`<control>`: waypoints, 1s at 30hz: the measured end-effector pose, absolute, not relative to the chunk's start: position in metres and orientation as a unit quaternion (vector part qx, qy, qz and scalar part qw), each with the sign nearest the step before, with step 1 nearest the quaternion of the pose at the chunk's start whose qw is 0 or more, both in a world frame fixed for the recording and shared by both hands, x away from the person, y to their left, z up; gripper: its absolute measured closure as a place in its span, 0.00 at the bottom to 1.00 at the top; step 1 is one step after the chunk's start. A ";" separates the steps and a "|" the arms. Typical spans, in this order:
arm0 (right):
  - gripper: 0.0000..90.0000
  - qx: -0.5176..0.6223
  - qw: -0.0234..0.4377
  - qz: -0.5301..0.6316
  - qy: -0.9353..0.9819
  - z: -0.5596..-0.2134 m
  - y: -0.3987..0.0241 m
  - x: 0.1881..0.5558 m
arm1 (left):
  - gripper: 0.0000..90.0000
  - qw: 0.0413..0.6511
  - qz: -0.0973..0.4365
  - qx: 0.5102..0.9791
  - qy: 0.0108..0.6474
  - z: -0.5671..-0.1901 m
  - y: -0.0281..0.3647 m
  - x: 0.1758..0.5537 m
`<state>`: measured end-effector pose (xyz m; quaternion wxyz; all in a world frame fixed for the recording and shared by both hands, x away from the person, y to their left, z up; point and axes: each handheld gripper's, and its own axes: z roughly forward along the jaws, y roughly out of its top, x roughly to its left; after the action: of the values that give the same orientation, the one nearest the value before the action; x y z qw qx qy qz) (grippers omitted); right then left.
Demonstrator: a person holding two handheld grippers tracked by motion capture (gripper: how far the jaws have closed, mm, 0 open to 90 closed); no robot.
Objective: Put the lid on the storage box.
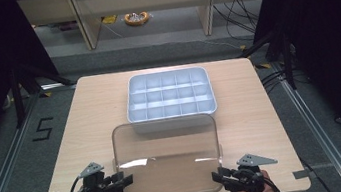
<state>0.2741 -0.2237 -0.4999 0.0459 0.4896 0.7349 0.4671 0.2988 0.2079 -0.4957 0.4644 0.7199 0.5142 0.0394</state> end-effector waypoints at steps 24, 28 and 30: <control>0.69 0.498 0.101 0.487 0.710 -0.470 -0.234 0.310 | 0.57 0.467 0.081 0.728 0.495 -0.468 0.187 0.335; 0.70 0.503 0.102 0.497 0.700 -0.461 -0.232 0.319 | 0.57 0.468 0.097 0.730 0.487 -0.456 0.186 0.346; 0.69 0.489 0.121 0.497 0.707 -0.457 -0.234 0.327 | 0.57 0.472 0.101 0.728 0.487 -0.449 0.185 0.352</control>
<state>0.3267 -0.2340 -0.4573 0.1212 0.4890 0.7066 0.4969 0.3524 0.1853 -0.4490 0.4720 0.7280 0.4867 0.1015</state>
